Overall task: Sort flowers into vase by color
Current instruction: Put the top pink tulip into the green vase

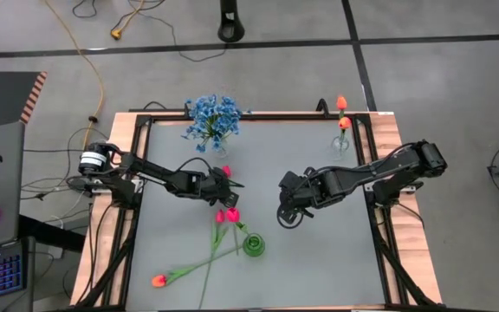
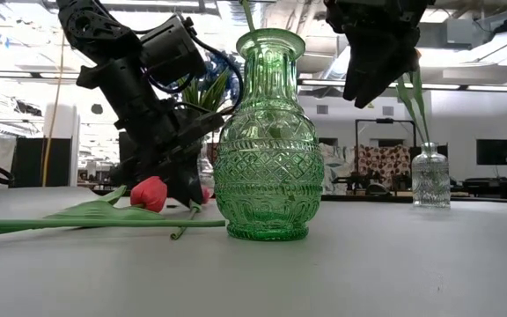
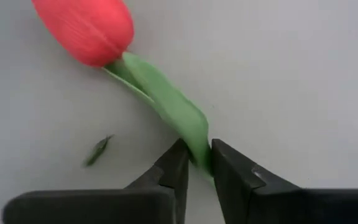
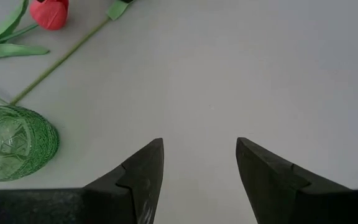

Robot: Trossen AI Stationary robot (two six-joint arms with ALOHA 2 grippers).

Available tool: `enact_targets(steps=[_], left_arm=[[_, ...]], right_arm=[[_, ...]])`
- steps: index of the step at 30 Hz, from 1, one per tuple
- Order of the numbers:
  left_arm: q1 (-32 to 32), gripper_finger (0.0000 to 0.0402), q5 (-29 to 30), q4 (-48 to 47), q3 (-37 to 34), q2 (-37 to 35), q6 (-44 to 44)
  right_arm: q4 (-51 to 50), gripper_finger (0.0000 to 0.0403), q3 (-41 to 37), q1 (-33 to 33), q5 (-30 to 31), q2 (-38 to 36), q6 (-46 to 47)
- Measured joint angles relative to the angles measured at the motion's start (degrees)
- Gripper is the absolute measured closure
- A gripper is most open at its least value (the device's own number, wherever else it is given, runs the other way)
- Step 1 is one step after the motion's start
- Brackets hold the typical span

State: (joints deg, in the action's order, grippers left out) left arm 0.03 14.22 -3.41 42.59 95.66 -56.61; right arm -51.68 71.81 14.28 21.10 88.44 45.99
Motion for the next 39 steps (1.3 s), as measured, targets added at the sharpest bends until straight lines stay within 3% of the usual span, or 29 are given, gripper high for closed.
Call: enact_targets(steps=[7, 20, 39], left_arm=[[0.00, 0.0396, 0.02, 1.01, -0.04, 0.02, -0.05], [0.00, 0.0401, 0.04, 3.31, -0.11, -0.73, 1.98], [-2.57, 0.0401, 9.53, 7.82, -0.11, -22.45, 15.81]], right_arm=[[-0.04, 0.0175, 0.00, 0.00, -0.02, 0.00, -0.02], [-0.15, 0.0175, 0.00, 0.00, -0.04, 0.00, -0.04], [0.08, 0.0175, 0.00, 0.02, 0.16, -0.07, 0.01]])
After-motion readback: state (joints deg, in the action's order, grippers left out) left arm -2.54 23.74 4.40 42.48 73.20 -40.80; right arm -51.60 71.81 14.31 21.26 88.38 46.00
